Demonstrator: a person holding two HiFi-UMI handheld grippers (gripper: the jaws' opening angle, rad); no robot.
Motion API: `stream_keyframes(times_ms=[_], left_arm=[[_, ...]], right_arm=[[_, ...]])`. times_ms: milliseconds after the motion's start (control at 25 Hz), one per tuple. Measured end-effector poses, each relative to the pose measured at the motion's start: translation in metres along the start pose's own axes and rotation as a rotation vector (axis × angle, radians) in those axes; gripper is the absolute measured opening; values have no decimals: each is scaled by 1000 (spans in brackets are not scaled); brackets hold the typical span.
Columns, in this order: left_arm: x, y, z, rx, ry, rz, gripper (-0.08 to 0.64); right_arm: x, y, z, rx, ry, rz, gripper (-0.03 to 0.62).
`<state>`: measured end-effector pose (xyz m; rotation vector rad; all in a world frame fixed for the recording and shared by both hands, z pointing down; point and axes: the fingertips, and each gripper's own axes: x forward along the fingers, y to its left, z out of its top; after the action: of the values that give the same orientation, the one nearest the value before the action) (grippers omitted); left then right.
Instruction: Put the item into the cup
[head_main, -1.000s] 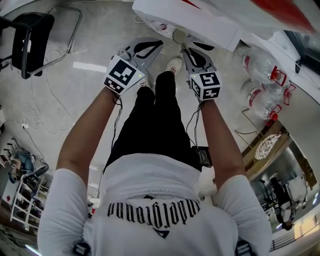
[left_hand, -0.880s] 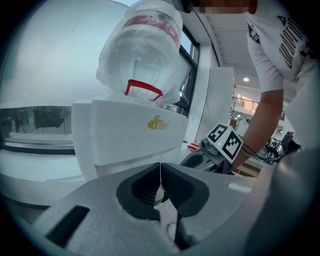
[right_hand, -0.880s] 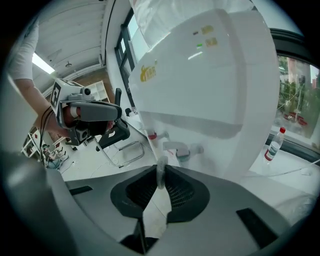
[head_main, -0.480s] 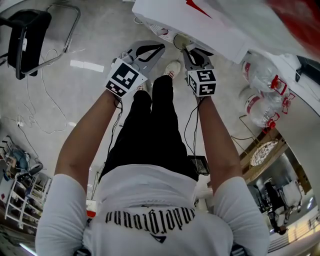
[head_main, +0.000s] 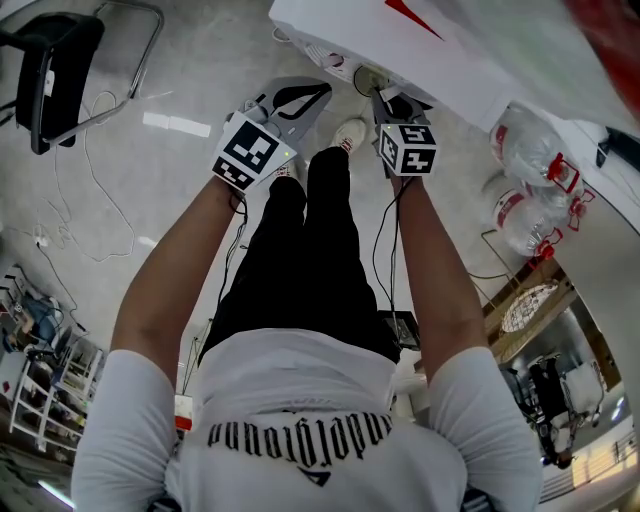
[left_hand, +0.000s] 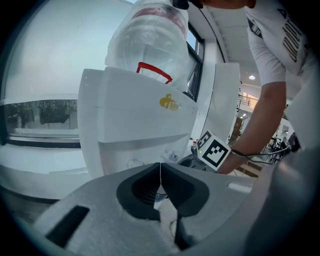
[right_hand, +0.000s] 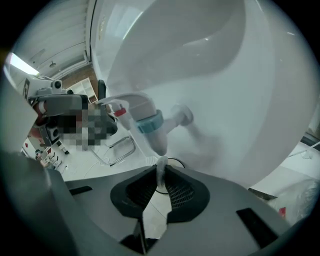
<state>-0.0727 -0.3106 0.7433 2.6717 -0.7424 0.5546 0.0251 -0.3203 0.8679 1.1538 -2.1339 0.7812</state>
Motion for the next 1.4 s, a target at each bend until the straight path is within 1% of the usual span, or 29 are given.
stream_keyframes(times_ms=[440,600,880,1080,1280,1400], left_arm=[[2,-3,0,-4,0,1,17],[1,-8,2,5,1,-5,17],[-5,-19,10,19,-3,-11,17],[-16,-28,26,28,-18,-14,17],[-35,-47,46,26,-37,-39,17],[-48,-51,62,21,-55,-36,17]], right_arm=[[-1,-1,-2,19,-7,-6,57],[-3,0,1,19,-12,-2,72],[-18,8,5,28,-25,-1,77],[-39,18,12,26,-38,-6,75],[-81,35,26,14,-69,-8,74],[-108,49,42,-16,-100,-4,67]])
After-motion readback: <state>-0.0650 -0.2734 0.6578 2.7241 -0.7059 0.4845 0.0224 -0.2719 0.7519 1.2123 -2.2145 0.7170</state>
